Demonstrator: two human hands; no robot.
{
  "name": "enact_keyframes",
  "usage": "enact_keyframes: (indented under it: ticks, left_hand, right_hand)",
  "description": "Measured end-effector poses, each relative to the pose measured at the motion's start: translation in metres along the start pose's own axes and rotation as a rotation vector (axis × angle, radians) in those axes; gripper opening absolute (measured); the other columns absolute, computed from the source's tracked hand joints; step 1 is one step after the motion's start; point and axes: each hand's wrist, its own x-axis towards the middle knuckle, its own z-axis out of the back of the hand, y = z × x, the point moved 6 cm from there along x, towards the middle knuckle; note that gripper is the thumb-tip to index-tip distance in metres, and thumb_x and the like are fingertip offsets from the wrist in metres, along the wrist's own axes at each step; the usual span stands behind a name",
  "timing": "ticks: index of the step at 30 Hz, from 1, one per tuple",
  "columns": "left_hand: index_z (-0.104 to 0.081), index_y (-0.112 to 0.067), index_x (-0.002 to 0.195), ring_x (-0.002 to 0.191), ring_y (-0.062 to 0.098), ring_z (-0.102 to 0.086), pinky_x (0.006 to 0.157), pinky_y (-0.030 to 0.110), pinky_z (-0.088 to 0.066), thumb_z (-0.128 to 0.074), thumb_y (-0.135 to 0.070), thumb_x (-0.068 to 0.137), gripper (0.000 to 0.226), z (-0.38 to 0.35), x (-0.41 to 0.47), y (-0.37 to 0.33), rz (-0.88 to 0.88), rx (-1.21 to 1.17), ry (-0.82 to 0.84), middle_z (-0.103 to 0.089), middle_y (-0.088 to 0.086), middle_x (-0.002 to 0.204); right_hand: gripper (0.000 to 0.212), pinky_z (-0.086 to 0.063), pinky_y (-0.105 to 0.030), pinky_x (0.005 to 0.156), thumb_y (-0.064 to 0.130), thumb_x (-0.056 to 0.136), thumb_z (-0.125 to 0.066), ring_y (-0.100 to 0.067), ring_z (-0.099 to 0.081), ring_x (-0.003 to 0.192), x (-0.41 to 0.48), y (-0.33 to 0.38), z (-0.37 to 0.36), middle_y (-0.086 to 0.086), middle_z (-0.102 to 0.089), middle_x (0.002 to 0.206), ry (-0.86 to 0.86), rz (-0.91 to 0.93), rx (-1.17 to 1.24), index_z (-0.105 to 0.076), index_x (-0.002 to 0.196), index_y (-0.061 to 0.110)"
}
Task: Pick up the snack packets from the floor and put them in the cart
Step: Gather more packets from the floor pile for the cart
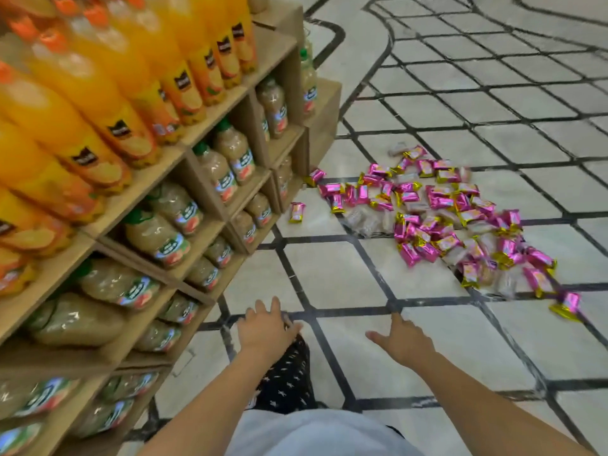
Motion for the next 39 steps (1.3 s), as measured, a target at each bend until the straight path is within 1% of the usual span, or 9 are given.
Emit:
enact_keyframes:
  ticks: [7,13,16,19,22,26,33,37,39]
  left_hand:
    - [-0.015,-0.022,0.154,0.139,0.036,-0.032,0.105,0.045,-0.036,-0.032,-0.072,0.091,0.083,0.054,0.113,0.002,0.014,-0.027,0.047,-0.021,0.016,0.159]
    - [-0.012,-0.019,0.155,0.14,0.035,-0.031,0.106,0.044,-0.037,-0.031,-0.073,0.09,0.087,0.125,0.22,0.011,0.024,-0.035,0.08,-0.021,0.017,0.158]
    - [-0.014,-0.017,0.155,0.141,0.035,-0.03,0.11,0.044,-0.034,-0.033,-0.074,0.089,0.089,0.159,0.266,0.006,0.001,0.006,0.091,-0.021,0.016,0.158]
    - [-0.013,-0.018,0.155,0.138,0.034,-0.035,0.105,0.043,-0.037,-0.035,-0.074,0.089,0.09,0.186,0.301,-0.007,-0.002,-0.01,0.12,-0.025,0.015,0.157]
    - [-0.005,-0.019,0.157,0.14,0.035,-0.033,0.107,0.041,-0.036,-0.034,-0.072,0.09,0.09,0.202,0.336,-0.028,-0.004,-0.023,0.153,-0.021,0.016,0.159]
    - [-0.009,-0.019,0.156,0.141,0.034,-0.032,0.108,0.041,-0.034,-0.034,-0.073,0.089,0.089,0.209,0.392,-0.049,0.057,-0.061,0.175,-0.021,0.014,0.159]
    - [-0.006,-0.02,0.156,0.141,0.033,-0.032,0.106,0.045,-0.036,-0.037,-0.072,0.089,0.09,0.205,0.499,-0.085,0.239,-0.2,0.237,-0.017,0.013,0.161]
    - [-0.016,-0.021,0.153,0.138,0.033,-0.037,0.106,0.044,-0.037,-0.047,-0.066,0.09,0.083,0.192,0.576,-0.102,0.273,-0.302,0.204,-0.031,0.012,0.156]
    - [-0.021,-0.021,0.15,0.131,0.033,-0.046,0.103,0.044,-0.043,-0.051,-0.064,0.088,0.081,0.17,0.621,-0.104,0.271,-0.379,0.172,-0.041,0.013,0.149]
  right_hand:
    - [0.081,-0.048,-0.045,0.096,0.071,0.086,-0.046,-0.033,-0.051,0.123,0.1,0.04,0.062,-0.013,-0.049,0.138,0.049,-0.052,0.012,-0.034,0.142,0.013]
    - [0.085,-0.045,-0.043,0.099,0.072,0.086,-0.046,-0.034,-0.049,0.126,0.184,0.125,0.137,-0.015,-0.048,0.139,0.051,-0.041,0.016,-0.032,0.144,0.011]
    - [0.084,-0.047,-0.045,0.097,0.072,0.086,-0.045,-0.035,-0.051,0.121,0.219,0.162,0.173,-0.017,-0.052,0.134,0.005,-0.003,0.077,-0.035,0.14,0.009]
    - [0.088,-0.047,-0.045,0.096,0.073,0.085,-0.046,-0.035,-0.051,0.121,0.251,0.174,0.205,-0.017,-0.052,0.135,-0.001,-0.002,0.172,-0.034,0.143,0.009]
    - [0.085,-0.048,-0.044,0.094,0.072,0.084,-0.049,-0.035,-0.054,0.118,0.29,0.162,0.226,-0.015,-0.054,0.132,0.051,-0.068,0.275,-0.037,0.14,0.009]
    - [0.079,-0.048,-0.044,0.093,0.071,0.086,-0.048,-0.035,-0.056,0.112,0.353,0.14,0.246,-0.017,-0.057,0.124,0.099,-0.132,0.28,-0.039,0.132,0.008]
    - [0.091,-0.049,-0.041,0.09,0.075,0.084,-0.045,-0.034,-0.055,0.116,0.494,0.142,0.285,-0.017,-0.056,0.129,0.175,-0.095,0.174,-0.03,0.146,0.011]
    - [0.089,-0.051,-0.044,0.089,0.071,0.085,-0.047,-0.037,-0.055,0.115,0.589,0.15,0.284,-0.02,-0.056,0.128,0.217,-0.036,0.09,-0.028,0.146,0.01]
    - [0.088,-0.051,-0.043,0.089,0.066,0.088,-0.048,-0.038,-0.056,0.116,0.639,0.156,0.269,-0.022,-0.055,0.131,0.231,-0.04,0.1,-0.025,0.149,0.007]
